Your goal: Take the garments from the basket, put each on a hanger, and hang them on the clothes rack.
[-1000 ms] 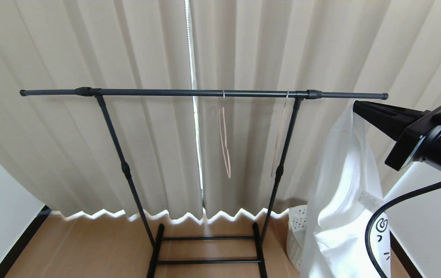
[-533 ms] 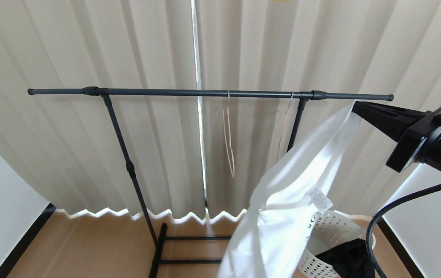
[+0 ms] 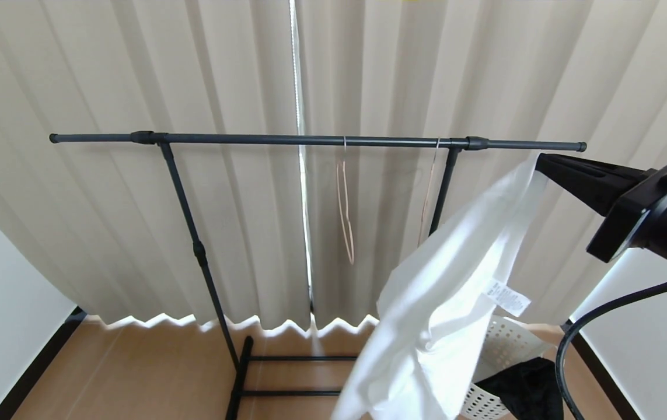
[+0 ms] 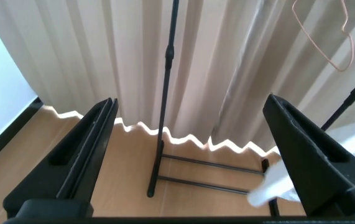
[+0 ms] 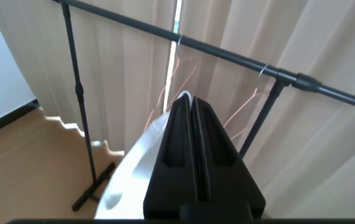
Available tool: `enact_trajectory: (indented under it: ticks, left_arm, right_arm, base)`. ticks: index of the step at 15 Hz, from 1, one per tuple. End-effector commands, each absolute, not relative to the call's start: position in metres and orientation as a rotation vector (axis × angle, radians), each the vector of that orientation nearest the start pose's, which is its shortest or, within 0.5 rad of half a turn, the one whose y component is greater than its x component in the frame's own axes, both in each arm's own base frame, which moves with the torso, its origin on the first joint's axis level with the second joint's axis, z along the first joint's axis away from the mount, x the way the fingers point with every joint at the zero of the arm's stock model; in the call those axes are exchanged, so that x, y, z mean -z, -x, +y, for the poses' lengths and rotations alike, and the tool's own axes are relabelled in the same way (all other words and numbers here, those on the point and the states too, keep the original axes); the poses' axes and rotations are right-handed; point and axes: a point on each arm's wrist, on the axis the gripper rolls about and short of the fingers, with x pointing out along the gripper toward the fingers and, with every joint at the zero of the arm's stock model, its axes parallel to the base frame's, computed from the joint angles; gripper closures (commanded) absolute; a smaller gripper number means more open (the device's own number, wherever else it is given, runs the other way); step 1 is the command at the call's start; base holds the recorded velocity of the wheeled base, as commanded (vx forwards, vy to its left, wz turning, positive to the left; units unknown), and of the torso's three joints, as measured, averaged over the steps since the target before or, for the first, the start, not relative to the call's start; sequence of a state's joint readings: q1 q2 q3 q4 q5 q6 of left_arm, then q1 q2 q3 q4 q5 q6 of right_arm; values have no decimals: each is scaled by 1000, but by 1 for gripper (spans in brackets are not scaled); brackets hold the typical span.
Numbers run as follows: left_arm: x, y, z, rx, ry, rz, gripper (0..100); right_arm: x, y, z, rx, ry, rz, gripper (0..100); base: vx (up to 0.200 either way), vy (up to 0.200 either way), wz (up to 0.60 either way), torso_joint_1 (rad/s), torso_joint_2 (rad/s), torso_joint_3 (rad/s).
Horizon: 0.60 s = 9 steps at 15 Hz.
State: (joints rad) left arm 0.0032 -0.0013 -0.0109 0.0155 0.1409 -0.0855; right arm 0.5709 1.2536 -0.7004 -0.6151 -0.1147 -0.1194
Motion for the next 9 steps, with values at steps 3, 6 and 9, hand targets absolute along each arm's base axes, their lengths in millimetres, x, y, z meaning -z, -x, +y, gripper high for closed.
enact_trajectory:
  ticks: [3,6,9]
  left_arm:
    - [-77,24,3,-144,85,-2,0]
    - [-77,24,3,-144,85,-2,0]
    - [-77,24,2,-103,59,5,0]
  right_arm:
    - [-262,-168,105,-452,99,-78,100]
    - [-261,-169,105,-451,101,-72,100]
    - [-258,-172,107,-447,110,-52,100]
  base:
    - [0,0,0,0,0,0]
    - [0,0,0,0,0,0]
    - [0,0,0,0,0,0]
